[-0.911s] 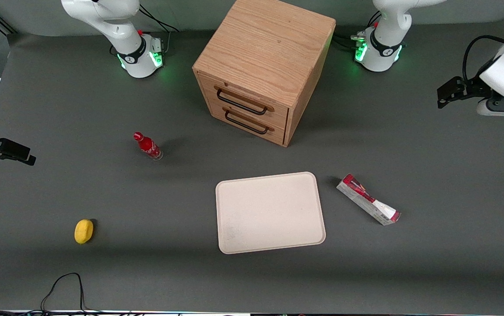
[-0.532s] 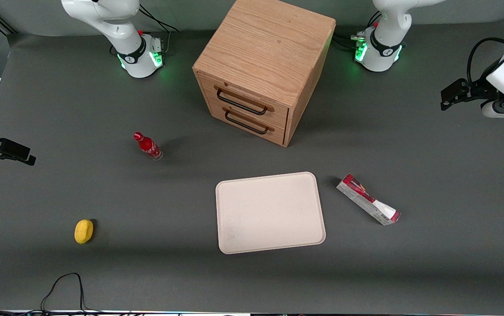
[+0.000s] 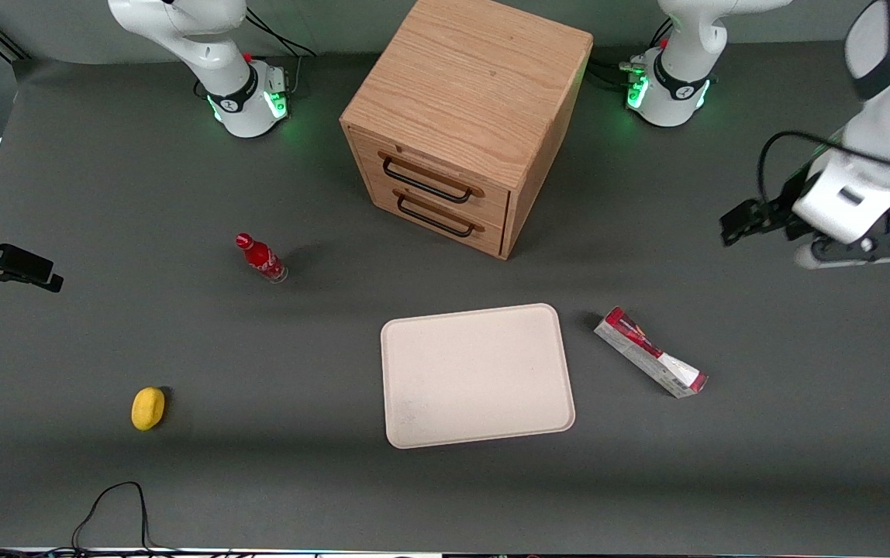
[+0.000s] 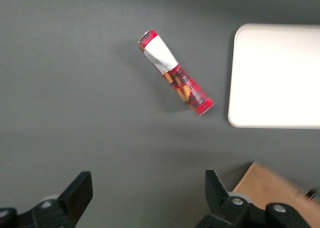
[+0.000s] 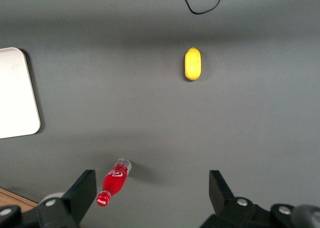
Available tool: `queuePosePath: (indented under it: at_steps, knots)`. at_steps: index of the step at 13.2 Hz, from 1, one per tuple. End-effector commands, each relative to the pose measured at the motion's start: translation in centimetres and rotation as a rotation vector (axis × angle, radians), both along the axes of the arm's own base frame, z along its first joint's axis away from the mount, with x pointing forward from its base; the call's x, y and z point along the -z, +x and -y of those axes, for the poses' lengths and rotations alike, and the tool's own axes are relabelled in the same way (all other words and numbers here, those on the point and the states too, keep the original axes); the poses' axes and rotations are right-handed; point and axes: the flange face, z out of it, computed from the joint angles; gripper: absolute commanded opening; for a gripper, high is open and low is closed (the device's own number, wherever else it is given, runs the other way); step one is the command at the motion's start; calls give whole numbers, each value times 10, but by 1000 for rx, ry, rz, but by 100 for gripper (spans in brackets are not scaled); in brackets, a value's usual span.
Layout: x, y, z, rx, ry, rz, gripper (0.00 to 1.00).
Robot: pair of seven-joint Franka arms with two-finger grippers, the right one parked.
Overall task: Place red cookie box on tray
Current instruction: 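Move the left gripper down toward the red-and-white cookie box, then close the left gripper on the cookie box's end and lift it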
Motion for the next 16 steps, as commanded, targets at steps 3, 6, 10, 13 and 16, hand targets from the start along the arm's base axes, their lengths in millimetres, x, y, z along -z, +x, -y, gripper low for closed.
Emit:
queuePosePath:
  at_steps: [3,6,10,13,16]
  knots:
    - [51,72,41,-474,-18,-65,100]
    - [121,97,49,-648,28,-91,100]
    - [214,109,45,-722,124,-86,100]
    - [277,102,41,-759,119,-43,100]
    - [313,93,35,-764,116,-32,98]
